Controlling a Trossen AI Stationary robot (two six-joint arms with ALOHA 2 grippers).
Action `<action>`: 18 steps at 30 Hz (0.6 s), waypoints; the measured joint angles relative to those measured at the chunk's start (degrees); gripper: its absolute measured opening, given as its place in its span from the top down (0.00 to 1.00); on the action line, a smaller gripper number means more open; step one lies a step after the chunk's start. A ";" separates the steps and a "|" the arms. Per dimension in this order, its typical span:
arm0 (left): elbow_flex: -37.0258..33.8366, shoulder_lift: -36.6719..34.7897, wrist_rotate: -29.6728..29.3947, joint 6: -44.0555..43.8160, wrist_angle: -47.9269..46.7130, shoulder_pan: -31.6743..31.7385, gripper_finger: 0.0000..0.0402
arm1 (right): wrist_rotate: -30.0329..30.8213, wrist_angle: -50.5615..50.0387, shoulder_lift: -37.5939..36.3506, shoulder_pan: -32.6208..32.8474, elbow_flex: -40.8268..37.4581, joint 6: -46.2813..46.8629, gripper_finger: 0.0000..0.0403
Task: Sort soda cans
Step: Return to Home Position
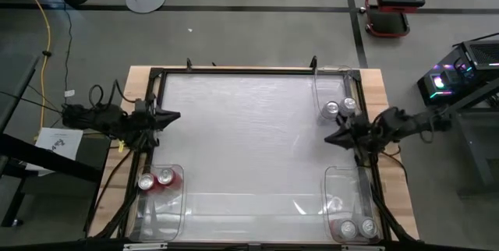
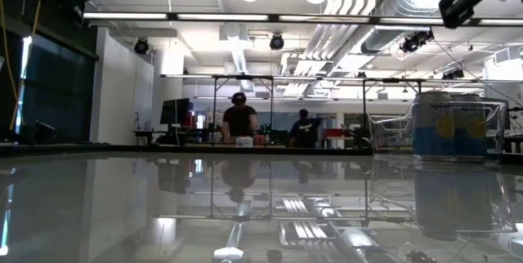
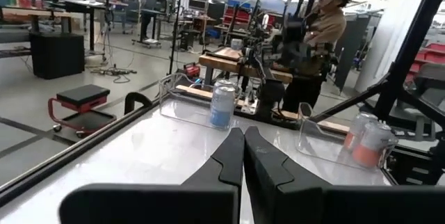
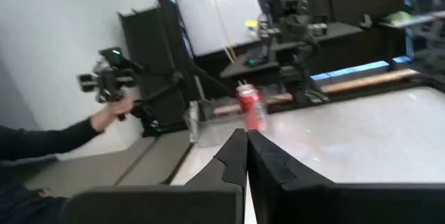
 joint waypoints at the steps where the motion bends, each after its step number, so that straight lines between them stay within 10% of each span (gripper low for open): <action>1: -0.34 -0.64 0.00 0.00 -0.23 0.00 1.00 | -0.94 2.86 -0.83 0.00 -2.31 0.01 1.00; 12: -5.99 -2.93 3.52 -1.22 0.80 0.00 1.00 | -4.68 19.25 -6.52 0.01 -18.12 0.27 1.00; 18: -13.25 -2.93 9.31 3.74 16.49 0.04 1.00 | -6.33 18.44 -7.72 -0.17 -18.19 -1.50 1.00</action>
